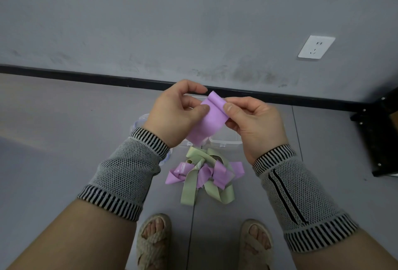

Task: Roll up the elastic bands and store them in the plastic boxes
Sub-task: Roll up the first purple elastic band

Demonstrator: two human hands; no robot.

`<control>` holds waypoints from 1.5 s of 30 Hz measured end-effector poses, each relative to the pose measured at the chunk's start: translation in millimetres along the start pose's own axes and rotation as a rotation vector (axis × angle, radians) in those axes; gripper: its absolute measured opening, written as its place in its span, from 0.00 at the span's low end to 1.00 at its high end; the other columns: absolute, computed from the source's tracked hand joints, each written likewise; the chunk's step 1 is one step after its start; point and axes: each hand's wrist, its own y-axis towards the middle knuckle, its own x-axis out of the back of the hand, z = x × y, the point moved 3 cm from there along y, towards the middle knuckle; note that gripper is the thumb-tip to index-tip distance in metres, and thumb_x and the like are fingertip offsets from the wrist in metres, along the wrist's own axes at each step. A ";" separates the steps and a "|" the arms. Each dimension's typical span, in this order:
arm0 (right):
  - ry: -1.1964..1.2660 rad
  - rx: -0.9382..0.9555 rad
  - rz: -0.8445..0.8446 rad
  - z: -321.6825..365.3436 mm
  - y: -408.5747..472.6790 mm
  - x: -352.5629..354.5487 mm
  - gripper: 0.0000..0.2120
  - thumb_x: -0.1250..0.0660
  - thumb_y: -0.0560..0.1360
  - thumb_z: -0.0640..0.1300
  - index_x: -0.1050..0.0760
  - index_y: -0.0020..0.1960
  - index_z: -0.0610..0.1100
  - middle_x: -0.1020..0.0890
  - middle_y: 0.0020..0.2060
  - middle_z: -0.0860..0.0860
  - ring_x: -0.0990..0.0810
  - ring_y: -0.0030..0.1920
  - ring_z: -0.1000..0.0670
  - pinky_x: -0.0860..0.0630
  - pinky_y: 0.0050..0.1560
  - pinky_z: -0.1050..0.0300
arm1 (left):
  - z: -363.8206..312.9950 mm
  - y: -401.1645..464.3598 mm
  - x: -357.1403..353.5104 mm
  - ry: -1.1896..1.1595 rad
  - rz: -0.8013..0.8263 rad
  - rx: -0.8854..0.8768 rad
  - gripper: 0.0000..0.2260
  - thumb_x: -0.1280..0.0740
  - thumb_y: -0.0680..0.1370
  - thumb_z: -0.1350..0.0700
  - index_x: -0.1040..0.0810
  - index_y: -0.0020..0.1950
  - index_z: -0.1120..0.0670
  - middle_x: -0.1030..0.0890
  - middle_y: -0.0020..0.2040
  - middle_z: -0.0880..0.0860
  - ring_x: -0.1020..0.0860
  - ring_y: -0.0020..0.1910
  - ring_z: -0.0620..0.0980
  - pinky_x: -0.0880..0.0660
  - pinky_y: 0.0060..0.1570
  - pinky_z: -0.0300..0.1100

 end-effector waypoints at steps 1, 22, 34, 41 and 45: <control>-0.017 0.019 0.001 0.7 -0.6 -0.9 0.05 0.30 0.72 0.36 0.19 0.42 0.46 0.16 0.37 0.47 0.20 0.36 0.53 0.24 0.41 0.59 | -0.6 -0.1 -0.6 0.000 -0.006 -0.008 0.11 0.32 0.74 0.63 0.25 0.48 0.46 0.18 0.35 0.48 0.25 0.31 0.41 0.29 0.33 0.30; 0.175 -0.172 0.201 2.3 -3.3 -4.4 0.07 0.37 0.78 0.37 0.20 0.47 0.40 0.16 0.44 0.43 0.18 0.41 0.49 0.22 0.41 0.57 | -1.3 -0.1 -0.2 0.035 -0.019 -0.068 0.10 0.33 0.75 0.63 0.26 0.42 0.48 0.19 0.38 0.65 0.27 0.34 0.50 0.30 0.36 0.39; 0.125 -0.130 0.092 3.7 -0.3 4.7 0.07 0.33 0.74 0.34 0.19 0.45 0.43 0.17 0.35 0.49 0.22 0.34 0.53 0.23 0.37 0.62 | 8.7 1.3 2.5 0.178 0.012 -0.009 0.06 0.35 0.77 0.58 0.27 0.48 0.46 0.24 0.30 0.51 0.32 0.25 0.41 0.35 0.28 0.31; 0.076 -0.072 0.048 3.7 0.5 5.3 0.08 0.31 0.73 0.35 0.19 0.43 0.47 0.17 0.34 0.50 0.21 0.36 0.54 0.23 0.41 0.59 | 0.9 -0.1 1.3 0.148 -0.004 -0.068 0.09 0.36 0.77 0.62 0.24 0.52 0.49 0.23 0.31 0.44 0.28 0.28 0.37 0.34 0.31 0.26; 0.035 -0.017 0.025 3.4 0.1 4.2 0.09 0.30 0.72 0.35 0.19 0.40 0.49 0.17 0.33 0.51 0.21 0.37 0.54 0.24 0.40 0.60 | -1.9 -1.5 -1.6 0.141 0.026 -0.104 0.12 0.38 0.78 0.63 0.23 0.53 0.46 0.25 0.32 0.45 0.30 0.30 0.38 0.33 0.32 0.27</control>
